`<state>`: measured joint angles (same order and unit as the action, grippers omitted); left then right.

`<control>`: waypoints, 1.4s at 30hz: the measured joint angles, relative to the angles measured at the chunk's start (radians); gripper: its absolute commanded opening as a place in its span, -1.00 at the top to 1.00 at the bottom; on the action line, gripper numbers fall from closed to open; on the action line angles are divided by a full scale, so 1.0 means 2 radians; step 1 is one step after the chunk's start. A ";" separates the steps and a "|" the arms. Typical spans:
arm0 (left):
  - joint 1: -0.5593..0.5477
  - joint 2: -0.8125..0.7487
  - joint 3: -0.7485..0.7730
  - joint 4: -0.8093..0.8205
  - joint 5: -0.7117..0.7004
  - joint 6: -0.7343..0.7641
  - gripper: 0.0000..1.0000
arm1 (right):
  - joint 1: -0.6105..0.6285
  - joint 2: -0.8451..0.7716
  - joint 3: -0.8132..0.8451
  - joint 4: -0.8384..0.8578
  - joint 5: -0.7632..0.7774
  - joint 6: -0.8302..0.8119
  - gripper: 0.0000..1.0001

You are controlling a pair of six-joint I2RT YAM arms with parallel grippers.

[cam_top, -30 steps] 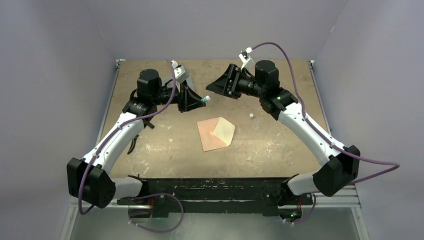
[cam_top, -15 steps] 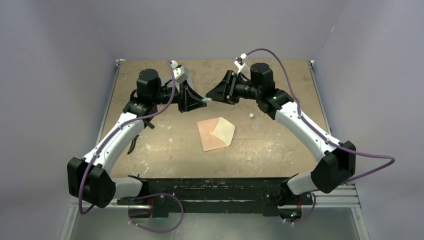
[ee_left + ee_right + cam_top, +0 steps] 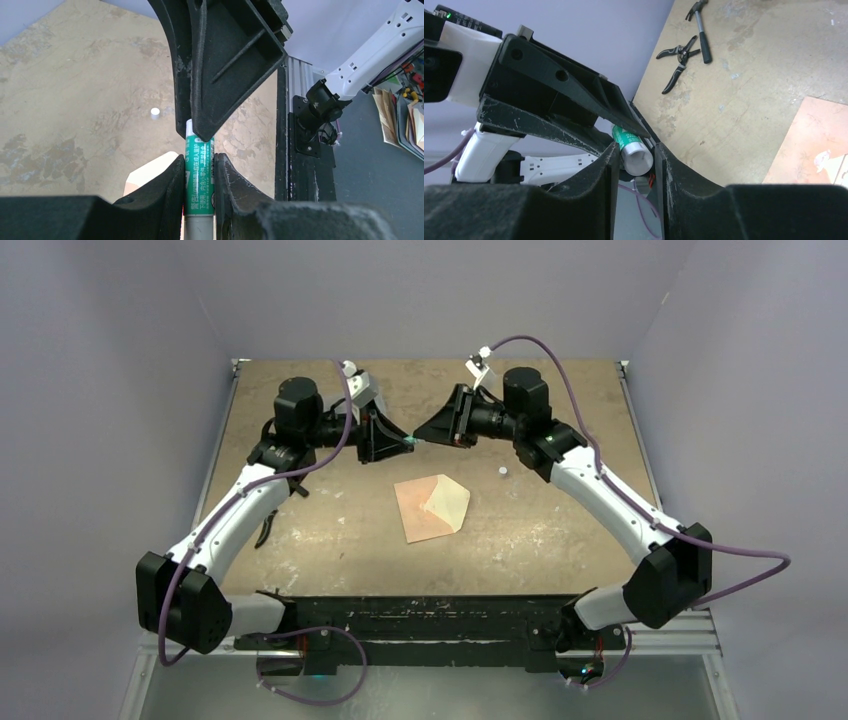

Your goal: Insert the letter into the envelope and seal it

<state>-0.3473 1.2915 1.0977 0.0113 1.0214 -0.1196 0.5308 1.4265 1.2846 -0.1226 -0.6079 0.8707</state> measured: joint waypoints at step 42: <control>-0.006 -0.084 -0.113 0.077 -0.128 0.063 1.00 | -0.004 -0.033 -0.045 0.085 0.006 -0.063 -0.69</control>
<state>-0.3599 1.1229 0.8715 0.1654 0.7650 0.0063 0.5224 1.3598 1.1950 0.0467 -0.5968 0.7456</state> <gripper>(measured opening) 0.225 0.873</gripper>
